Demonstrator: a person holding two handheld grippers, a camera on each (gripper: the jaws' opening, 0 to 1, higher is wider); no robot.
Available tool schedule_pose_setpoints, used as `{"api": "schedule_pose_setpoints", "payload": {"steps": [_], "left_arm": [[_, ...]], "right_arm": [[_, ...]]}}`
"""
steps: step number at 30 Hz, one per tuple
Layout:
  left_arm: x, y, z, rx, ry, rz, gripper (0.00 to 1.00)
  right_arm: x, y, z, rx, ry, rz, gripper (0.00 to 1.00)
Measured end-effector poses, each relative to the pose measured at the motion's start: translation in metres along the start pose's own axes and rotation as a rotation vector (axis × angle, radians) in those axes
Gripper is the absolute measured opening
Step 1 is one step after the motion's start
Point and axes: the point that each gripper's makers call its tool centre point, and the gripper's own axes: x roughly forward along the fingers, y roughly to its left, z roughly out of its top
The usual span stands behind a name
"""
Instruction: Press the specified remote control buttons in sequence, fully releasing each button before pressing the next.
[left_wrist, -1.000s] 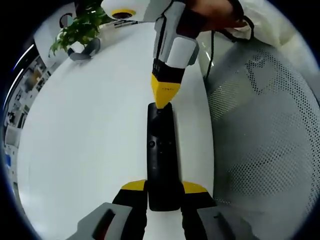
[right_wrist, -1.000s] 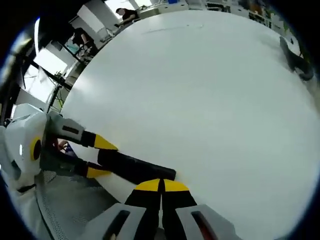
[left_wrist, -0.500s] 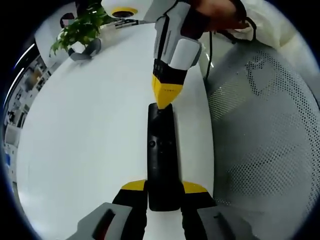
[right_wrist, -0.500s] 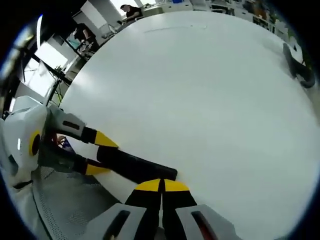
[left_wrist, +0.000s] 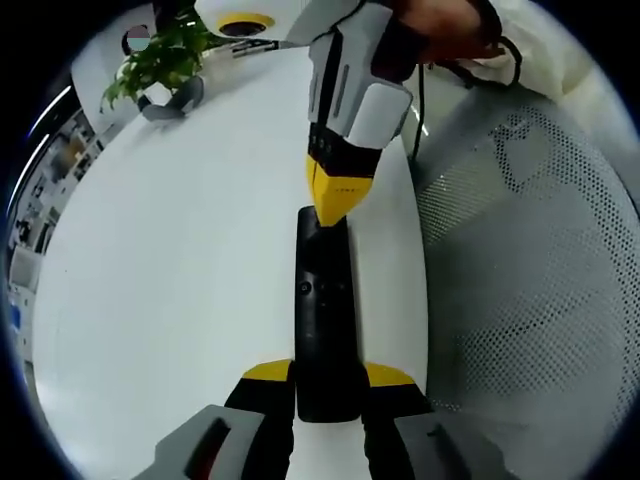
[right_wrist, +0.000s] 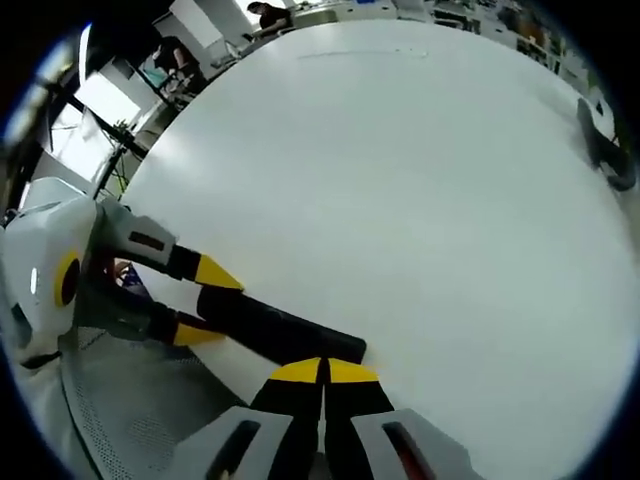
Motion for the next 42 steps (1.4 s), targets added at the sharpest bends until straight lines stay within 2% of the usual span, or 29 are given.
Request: {"api": "schedule_pose_setpoints", "payload": {"steps": [6,12,19,25,31,36,42], "left_arm": [[0.0000,0.0001,0.0000,-0.001,0.003,0.002,0.24],[0.0001,0.0003,0.0002,-0.002,0.000,0.001,0.24],[0.0002,0.0002,0.0003,0.000,0.008,0.003,0.24],[0.0001,0.0006,0.0002,0.005,0.003,-0.002,0.24],[-0.0002,0.0004,0.0002,0.000,-0.002,0.003,0.24],[-0.0006,0.0005,0.0002,-0.010,-0.019,0.002,0.24],[-0.0003,0.0005,0.0006,-0.002,-0.009,0.002,0.24]], "right_arm": [[0.0000,-0.0010,-0.0002,-0.035,0.017,-0.023,0.00],[-0.0012,-0.0008,-0.0011,-0.013,0.015,-0.022,0.00],[0.0002,-0.0013,-0.0003,-0.011,0.045,-0.052,0.00],[0.0006,-0.0024,-0.0002,-0.014,0.038,-0.058,0.00],[-0.0003,-0.0023,-0.0006,-0.024,0.025,-0.039,0.00],[-0.0008,-0.0032,-0.0001,0.023,0.012,-0.021,0.00],[-0.0042,-0.0001,0.0021,0.031,-0.001,-0.011,0.00]]}}
